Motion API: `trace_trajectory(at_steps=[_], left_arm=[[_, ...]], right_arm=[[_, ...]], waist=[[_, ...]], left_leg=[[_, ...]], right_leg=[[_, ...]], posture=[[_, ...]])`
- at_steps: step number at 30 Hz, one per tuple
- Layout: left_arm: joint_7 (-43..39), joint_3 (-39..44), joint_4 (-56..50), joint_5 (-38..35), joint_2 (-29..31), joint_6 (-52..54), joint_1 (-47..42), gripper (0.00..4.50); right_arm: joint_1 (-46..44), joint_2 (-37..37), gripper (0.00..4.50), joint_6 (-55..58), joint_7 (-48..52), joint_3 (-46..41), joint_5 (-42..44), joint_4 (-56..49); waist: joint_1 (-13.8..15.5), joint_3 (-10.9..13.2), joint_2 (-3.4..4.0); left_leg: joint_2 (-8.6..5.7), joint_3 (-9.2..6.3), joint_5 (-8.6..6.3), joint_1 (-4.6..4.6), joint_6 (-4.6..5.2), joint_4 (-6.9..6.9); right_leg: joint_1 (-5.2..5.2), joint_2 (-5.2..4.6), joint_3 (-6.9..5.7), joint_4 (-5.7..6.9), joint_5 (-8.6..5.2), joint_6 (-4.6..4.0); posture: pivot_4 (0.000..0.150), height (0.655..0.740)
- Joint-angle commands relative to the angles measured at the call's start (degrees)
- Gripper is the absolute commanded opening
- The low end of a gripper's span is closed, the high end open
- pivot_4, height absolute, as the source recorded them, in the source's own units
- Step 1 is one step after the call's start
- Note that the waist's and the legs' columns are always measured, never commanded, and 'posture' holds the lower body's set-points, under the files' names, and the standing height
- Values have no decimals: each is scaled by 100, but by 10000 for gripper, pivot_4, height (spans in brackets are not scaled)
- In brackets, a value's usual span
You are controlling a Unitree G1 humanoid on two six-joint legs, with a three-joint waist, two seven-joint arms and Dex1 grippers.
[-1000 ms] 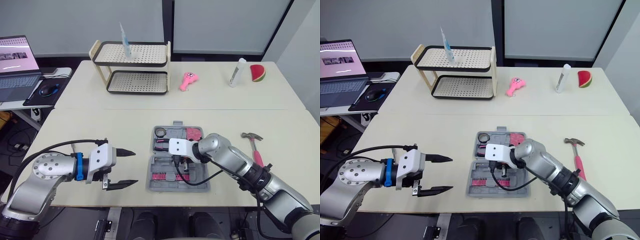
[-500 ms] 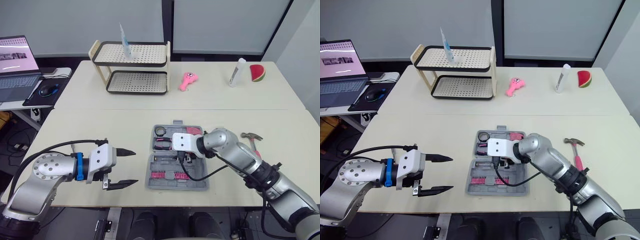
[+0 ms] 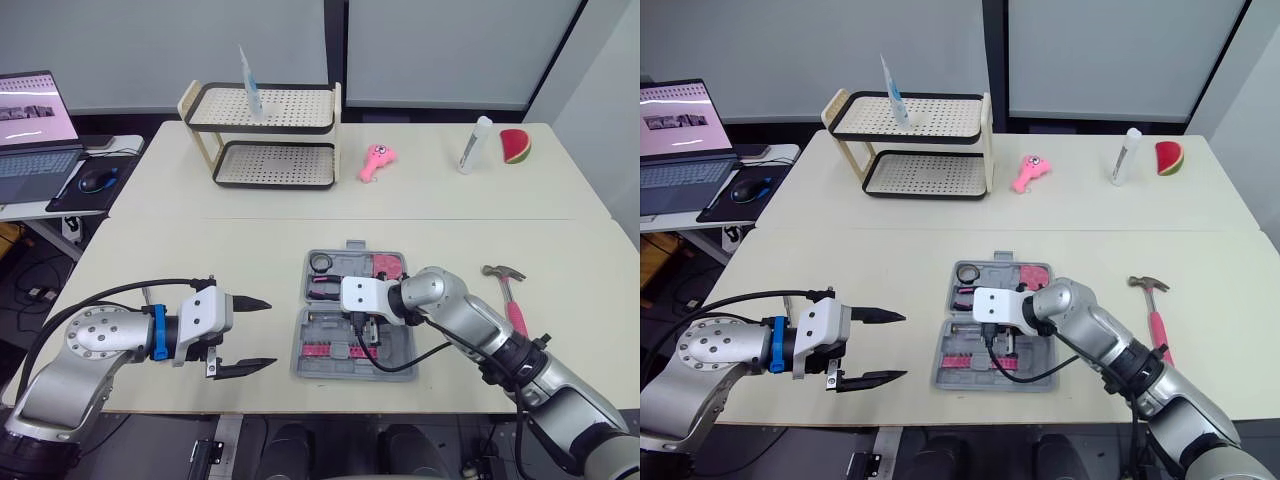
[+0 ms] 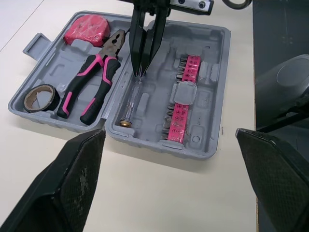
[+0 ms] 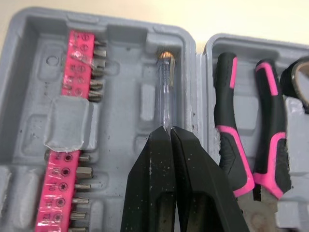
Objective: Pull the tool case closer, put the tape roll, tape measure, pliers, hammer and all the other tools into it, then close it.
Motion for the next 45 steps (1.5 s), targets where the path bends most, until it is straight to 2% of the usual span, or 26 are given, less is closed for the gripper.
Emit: trace_trajectory(at_steps=[1,8,11,14,20,23,27,32,37,38,45], left_arm=[[20,-8,-217,-51,-5,33,9,45000],[53,40,-281,-56,-6,100,62,45000],[108,112,-281,-101,-36,144,114,45000],[250,334,-195,-237,-102,237,172,45000],[875,1253,171,-554,-441,461,449,45000],[1384,1786,416,-641,-758,558,580,45000],[2311,2918,1332,-688,-1244,652,944,45000],[2817,3610,1760,-874,-1626,816,1364,45000],[3031,3784,1970,-845,-1876,743,1710,45000],[3021,3771,2050,-809,-1903,687,1768,45000],[2985,3662,2133,-761,-2091,544,2140,45000]], right_arm=[[-19,102,246,-126,-76,-5,-117,170],[51,73,246,-313,22,4,-201,218],[73,195,246,-409,-99,-303,5,-5],[151,251,246,-344,-192,-766,296,-491],[829,-119,246,95,-283,-1950,1023,-2215],[1402,-366,246,137,-538,-2604,1188,-2856],[3204,-906,246,-126,-718,-4372,1396,-3587],[4830,-993,246,-628,-917,-5860,1554,-3498],[5885,-521,246,-1127,-1230,-6800,1837,-2928],[6076,-434,5185,-1321,-1256,-6855,1829,-2793],[6828,12,16690,-1736,-1489,-6846,1974,-2416]], waist=[[-1,0,0],[2,0,-1],[1,0,-1],[1,0,0],[15,-1,-1],[31,-1,-2],[42,-4,-7],[28,-14,-21],[38,-21,-32],[40,-24,-35],[36,-31,-28]], left_leg=[[0,0,0,0,0,0],[0,-1,0,2,0,1],[0,-1,0,2,0,0],[0,0,0,0,0,0],[1,-7,-1,-2,0,-2],[-1,-6,-1,0,1,-2],[-2,-7,-2,0,2,-5],[0,0,-2,13,2,-7],[1,0,-2,33,2,-11],[1,-4,-2,43,2,-14],[3,-3,-5,88,2,-30]], right_leg=[[0,0,0,0,0,0],[3,0,0,-1,0,0],[2,0,-1,0,0,0],[0,0,1,0,0,0],[2,-2,-2,-2,0,0],[6,-6,-3,-6,0,0],[11,-10,-3,-8,0,1],[26,-16,1,-14,0,1],[55,-27,3,-31,0,1],[71,-29,5,-40,0,0],[114,-38,16,-66,-1,-1]], posture=[[1500,7290],[1500,7290],[1500,7290],[1500,7290],[1500,7290],[1500,7290],[1500,7290],[1500,7290],[1500,7290],[1500,7290],[1500,7290]])
